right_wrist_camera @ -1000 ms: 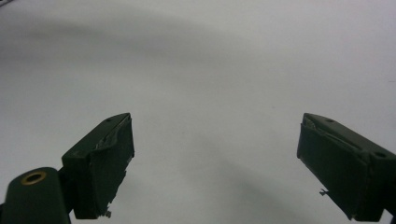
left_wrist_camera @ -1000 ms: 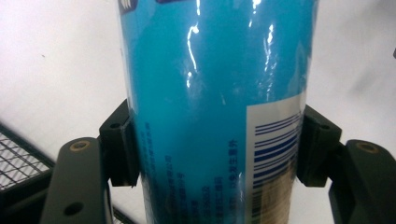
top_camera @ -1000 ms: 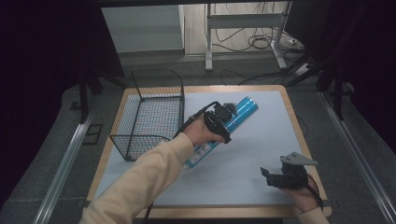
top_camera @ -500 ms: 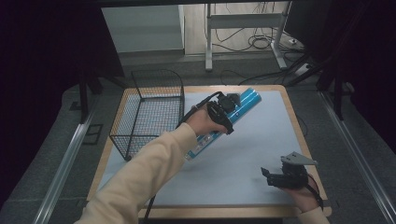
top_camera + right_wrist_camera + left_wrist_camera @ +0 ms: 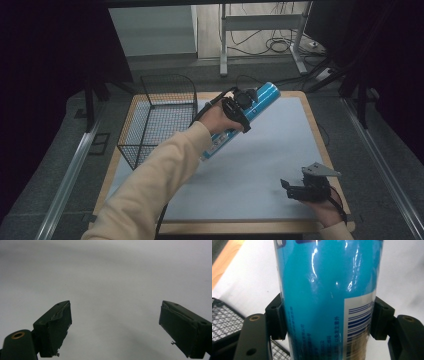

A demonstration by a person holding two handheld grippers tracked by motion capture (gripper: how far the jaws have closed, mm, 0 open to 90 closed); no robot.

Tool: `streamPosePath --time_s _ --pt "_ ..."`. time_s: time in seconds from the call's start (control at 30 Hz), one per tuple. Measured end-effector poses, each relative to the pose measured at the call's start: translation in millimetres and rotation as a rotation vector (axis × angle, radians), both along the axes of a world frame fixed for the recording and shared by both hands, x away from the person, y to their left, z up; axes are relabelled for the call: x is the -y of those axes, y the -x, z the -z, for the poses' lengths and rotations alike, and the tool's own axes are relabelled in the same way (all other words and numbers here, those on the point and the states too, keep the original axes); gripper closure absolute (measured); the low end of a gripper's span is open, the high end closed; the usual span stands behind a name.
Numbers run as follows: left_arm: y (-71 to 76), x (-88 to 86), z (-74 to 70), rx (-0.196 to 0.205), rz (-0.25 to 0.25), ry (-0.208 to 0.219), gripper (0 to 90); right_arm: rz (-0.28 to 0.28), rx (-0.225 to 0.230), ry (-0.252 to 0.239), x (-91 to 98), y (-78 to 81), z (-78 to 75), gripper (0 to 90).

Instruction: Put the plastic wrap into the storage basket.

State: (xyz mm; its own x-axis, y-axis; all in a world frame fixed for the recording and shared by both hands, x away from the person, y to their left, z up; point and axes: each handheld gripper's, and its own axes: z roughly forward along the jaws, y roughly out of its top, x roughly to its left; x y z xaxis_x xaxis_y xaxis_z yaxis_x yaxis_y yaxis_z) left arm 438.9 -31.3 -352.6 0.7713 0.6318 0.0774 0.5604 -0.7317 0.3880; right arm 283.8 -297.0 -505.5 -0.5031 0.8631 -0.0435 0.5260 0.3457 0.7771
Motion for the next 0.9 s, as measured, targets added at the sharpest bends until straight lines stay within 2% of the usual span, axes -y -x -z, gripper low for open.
streamPosePath --time_s 0.27,0.43,0.77,0.9 --pt "-17.2 -13.9 -11.9 0.018 -0.027 -0.010 31.5 0.004 -0.001 0.009 0.3 -1.4 1.4 11.4" --pt "-30.4 -31.2 -21.0 0.030 -0.069 -0.005 31.5 0.007 -0.002 0.013 1.2 -2.1 2.2 11.4" --pt "-44.2 -58.1 -22.4 0.045 -0.130 -0.033 31.6 0.011 -0.005 0.018 0.4 -2.6 3.3 11.4" --pt "-47.2 -66.2 -22.5 0.041 -0.147 -0.028 31.6 0.012 -0.006 0.021 0.7 -2.6 3.5 11.4"
